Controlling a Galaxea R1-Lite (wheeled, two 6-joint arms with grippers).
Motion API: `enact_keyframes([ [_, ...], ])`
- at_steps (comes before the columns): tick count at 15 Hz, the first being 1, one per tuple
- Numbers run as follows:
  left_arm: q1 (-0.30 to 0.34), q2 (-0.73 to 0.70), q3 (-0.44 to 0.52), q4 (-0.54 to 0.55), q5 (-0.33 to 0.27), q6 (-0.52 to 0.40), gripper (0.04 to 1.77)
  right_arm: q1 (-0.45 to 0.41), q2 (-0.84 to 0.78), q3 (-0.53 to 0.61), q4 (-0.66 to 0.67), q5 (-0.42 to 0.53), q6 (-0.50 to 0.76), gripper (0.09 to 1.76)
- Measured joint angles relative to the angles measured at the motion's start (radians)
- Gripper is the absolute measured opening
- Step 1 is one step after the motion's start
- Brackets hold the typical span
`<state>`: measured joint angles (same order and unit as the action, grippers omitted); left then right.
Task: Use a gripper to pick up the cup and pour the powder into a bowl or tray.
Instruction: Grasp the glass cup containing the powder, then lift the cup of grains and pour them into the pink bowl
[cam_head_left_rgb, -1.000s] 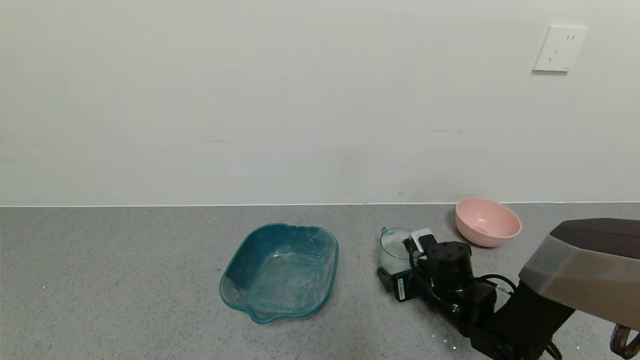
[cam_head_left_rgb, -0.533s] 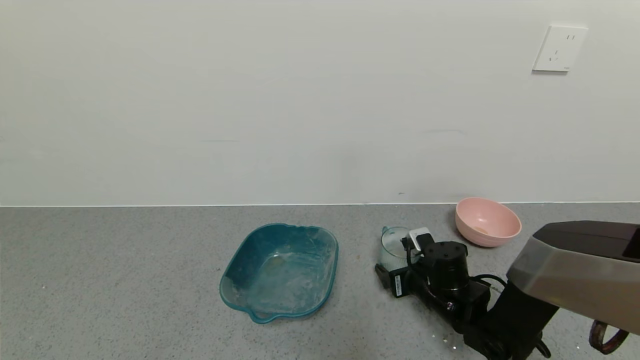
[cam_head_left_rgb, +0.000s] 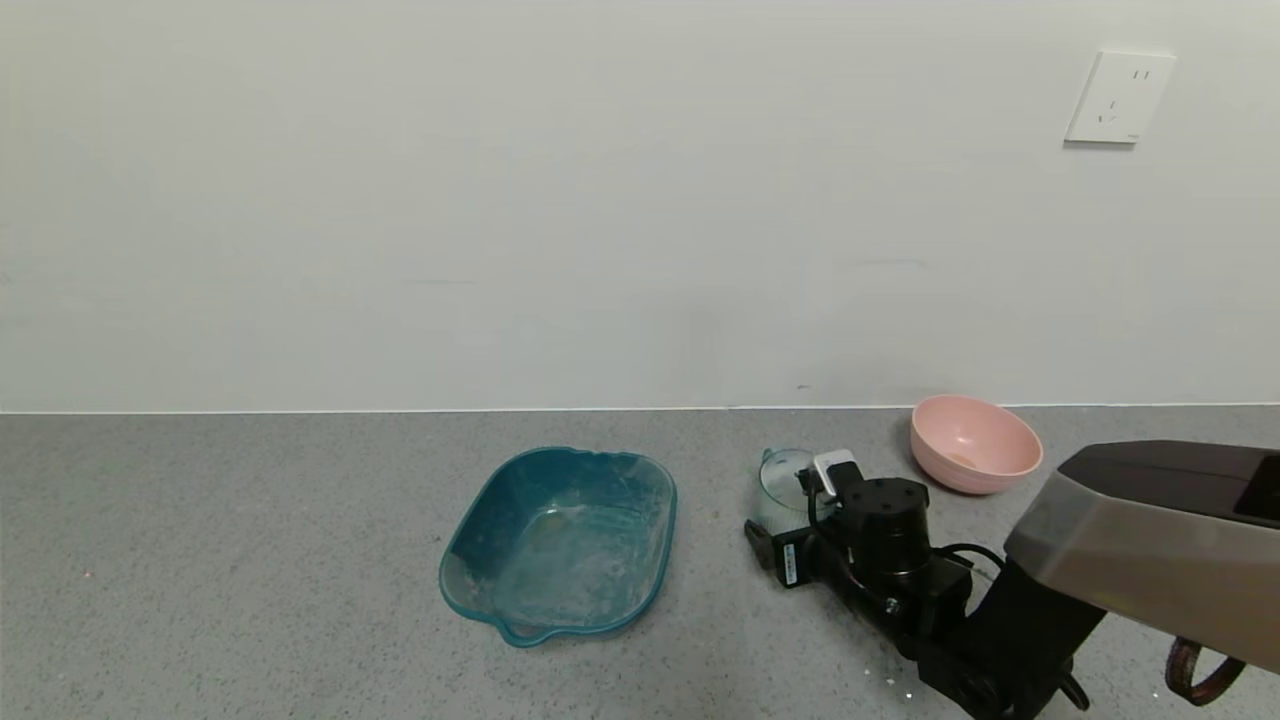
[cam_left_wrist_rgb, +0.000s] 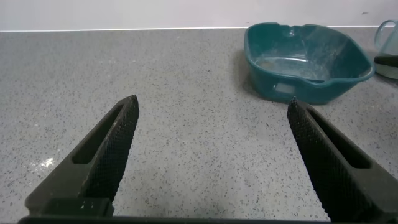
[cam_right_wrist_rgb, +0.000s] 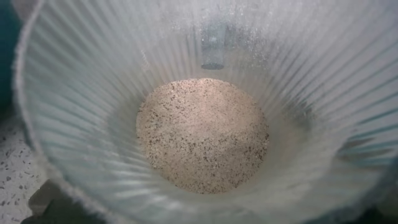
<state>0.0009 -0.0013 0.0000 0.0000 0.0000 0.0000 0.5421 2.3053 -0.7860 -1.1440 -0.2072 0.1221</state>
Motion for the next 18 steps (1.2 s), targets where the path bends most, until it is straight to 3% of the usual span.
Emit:
enact_keyframes([
  [4,-0.001,0.0,0.0,0.0,0.0,0.0,1.72,0.005,0.001,-0.002,-0.001,0.0,0.0,1.71],
  [6,0.0,0.0,0.0,0.0,0.0,0.0,1.72,0.003,0.002,-0.001,-0.013,0.0,-0.003,1.4],
  [7,-0.001,0.0,0.0,0.0,0.0,0.0,1.72,0.002,0.003,-0.001,-0.015,0.001,-0.01,1.35],
  [18,-0.001,0.0,0.0,0.0,0.0,0.0,1.72,-0.005,-0.002,0.002,-0.011,0.001,-0.016,1.33],
])
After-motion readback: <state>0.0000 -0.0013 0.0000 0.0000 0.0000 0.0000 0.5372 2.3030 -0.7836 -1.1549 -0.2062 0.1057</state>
